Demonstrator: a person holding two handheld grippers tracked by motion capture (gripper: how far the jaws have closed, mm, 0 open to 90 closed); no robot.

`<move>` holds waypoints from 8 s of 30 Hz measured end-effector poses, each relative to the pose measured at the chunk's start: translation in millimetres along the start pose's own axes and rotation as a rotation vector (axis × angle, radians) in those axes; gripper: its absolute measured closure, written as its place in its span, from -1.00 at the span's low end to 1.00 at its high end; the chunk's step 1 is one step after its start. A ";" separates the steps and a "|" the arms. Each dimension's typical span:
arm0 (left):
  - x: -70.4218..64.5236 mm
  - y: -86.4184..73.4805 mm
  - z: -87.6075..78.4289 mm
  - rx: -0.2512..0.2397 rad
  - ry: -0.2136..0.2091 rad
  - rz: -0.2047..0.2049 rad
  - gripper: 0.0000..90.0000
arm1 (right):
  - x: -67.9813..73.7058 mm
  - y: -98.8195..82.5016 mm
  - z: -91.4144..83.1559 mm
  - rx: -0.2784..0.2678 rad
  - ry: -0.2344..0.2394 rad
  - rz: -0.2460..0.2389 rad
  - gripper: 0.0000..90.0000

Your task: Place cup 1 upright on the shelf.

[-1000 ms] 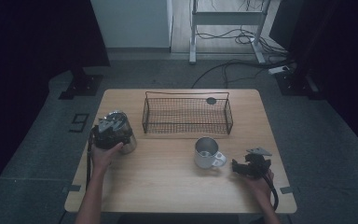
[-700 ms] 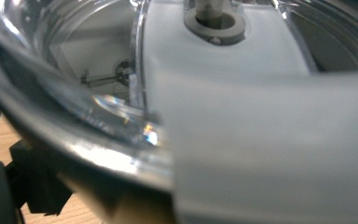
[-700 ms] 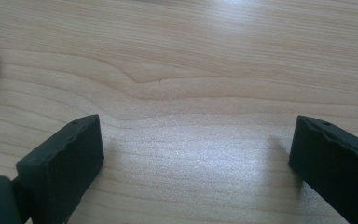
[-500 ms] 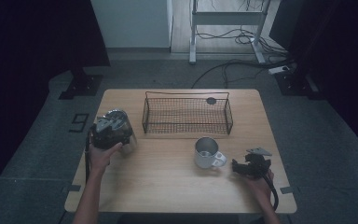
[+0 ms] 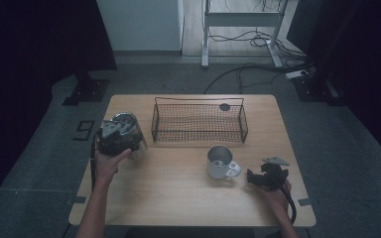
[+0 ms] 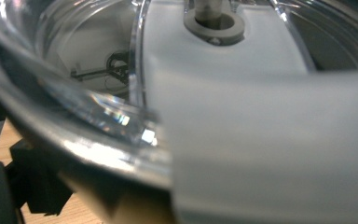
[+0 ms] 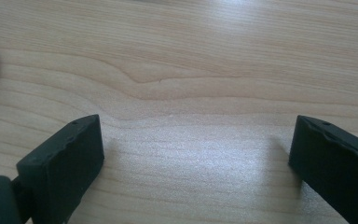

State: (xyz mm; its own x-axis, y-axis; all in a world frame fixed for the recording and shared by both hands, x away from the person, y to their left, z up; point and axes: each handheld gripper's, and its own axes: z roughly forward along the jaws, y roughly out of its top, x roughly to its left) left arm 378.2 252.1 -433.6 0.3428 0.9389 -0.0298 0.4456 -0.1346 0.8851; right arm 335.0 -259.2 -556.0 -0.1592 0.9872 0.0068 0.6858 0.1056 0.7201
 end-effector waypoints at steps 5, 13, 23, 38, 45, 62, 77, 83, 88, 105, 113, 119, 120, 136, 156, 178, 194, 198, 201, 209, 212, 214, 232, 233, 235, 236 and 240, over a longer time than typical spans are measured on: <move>0.4 1.9 -1.5 -0.002 -0.001 -0.004 -0.92 | 0.0 0.0 0.0 0.000 0.000 0.000 -0.94; -3.4 11.6 -2.9 -0.015 -0.013 -0.006 -0.91 | 0.0 0.0 0.0 0.000 0.000 0.000 -0.94; -9.9 24.7 -2.7 -0.022 -0.025 0.003 -0.91 | -0.1 0.0 0.0 0.000 0.000 0.000 -0.94; -19.3 38.6 -1.2 -0.031 -0.040 0.011 -0.92 | 0.0 0.0 0.0 0.000 0.001 -0.001 -0.93; -24.7 45.1 2.1 -0.036 -0.047 0.020 -0.91 | 0.0 0.0 0.0 -0.001 0.001 0.001 -0.93; -34.5 58.2 10.6 -0.035 -0.059 0.031 -0.91 | 0.0 0.0 -0.1 -0.001 0.002 -0.001 -0.93; -39.1 68.9 19.1 -0.038 -0.070 0.025 -0.91 | 0.0 -0.1 -0.1 -0.003 0.004 -0.002 -0.92; -40.0 72.8 24.0 -0.036 -0.073 0.018 -0.91 | -0.2 -0.1 -0.2 -0.002 0.005 -0.005 -0.92; -39.6 73.2 30.5 -0.023 -0.075 -0.001 -0.91 | -0.2 -0.1 -0.1 -0.004 0.006 -0.004 -0.91; -51.2 84.0 44.5 -0.009 -0.081 0.020 -0.91 | -0.1 -0.2 -0.1 -0.006 0.006 -0.004 -0.91; -58.7 90.8 49.4 -0.008 -0.085 0.033 -0.91 | -0.1 -0.2 -0.1 -0.006 0.006 -0.004 -0.90; -62.2 94.8 53.9 -0.008 -0.087 0.034 -0.91 | -0.2 -0.3 -0.2 -0.007 0.007 -0.004 -0.90; -62.6 95.4 54.8 -0.007 -0.086 0.036 -0.91 | -0.2 -0.3 -0.2 -0.007 0.007 -0.004 -0.90; -72.0 103.3 72.9 0.003 -0.097 0.030 -0.91 | -0.1 -0.9 -0.8 -0.011 0.008 -0.003 -0.88; -76.5 105.1 94.8 0.017 -0.096 0.036 -0.91 | 0.1 -0.9 -1.0 -0.012 0.011 -0.004 -0.86; -83.9 110.5 126.6 0.031 -0.110 0.044 -0.91 | 0.2 -1.0 -1.1 -0.013 0.014 -0.006 -0.85; -84.6 103.0 147.3 0.044 -0.082 0.037 -0.91 | 0.3 -1.0 -1.3 -0.014 0.016 -0.006 -0.84; -86.3 98.4 153.2 0.054 -0.084 0.039 -0.91 | 0.3 -1.0 -1.2 -0.014 0.016 -0.007 -0.84; -86.6 95.6 157.1 0.058 -0.083 0.035 -0.91 | 0.3 -1.0 -1.2 -0.014 0.015 -0.007 -0.84; -83.9 86.0 165.7 0.084 -0.071 0.026 -0.91 | 0.3 -1.0 -1.2 -0.014 0.015 -0.008 -0.84; -83.1 82.4 168.7 0.098 -0.066 0.023 -0.91 | 0.3 -1.0 -1.2 -0.014 0.015 -0.008 -0.84; -83.4 80.6 170.3 0.101 -0.062 0.020 -0.91 | 0.3 -1.0 -1.2 -0.014 0.015 -0.008 -0.84; -86.9 65.1 184.0 0.126 -0.045 0.015 -0.92 | 0.3 -1.0 -1.3 -0.015 0.016 -0.009 -0.84; -87.1 64.4 184.5 0.128 -0.044 0.017 -0.92 | 0.2 -1.0 -1.3 -0.015 0.016 -0.009 -0.84; -87.3 62.7 186.1 0.133 -0.041 0.023 -0.92 | 0.2 -1.0 -1.3 -0.015 0.017 -0.009 -0.84; -87.6 61.7 187.1 0.134 -0.038 0.020 -0.92 | 0.2 -1.0 -1.3 -0.015 0.017 -0.009 -0.84; -86.8 58.3 189.9 0.142 -0.035 0.019 -0.92 | 0.2 -1.0 -1.3 -0.015 0.016 -0.009 -0.84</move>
State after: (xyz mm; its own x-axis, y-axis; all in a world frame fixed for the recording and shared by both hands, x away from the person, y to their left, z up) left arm 531.5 102.6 -467.6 0.3794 0.9247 -0.0319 0.5505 -0.1979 0.8110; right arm 333.4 -259.2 -555.8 -0.1771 0.9841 0.0117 0.6739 0.1126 0.7302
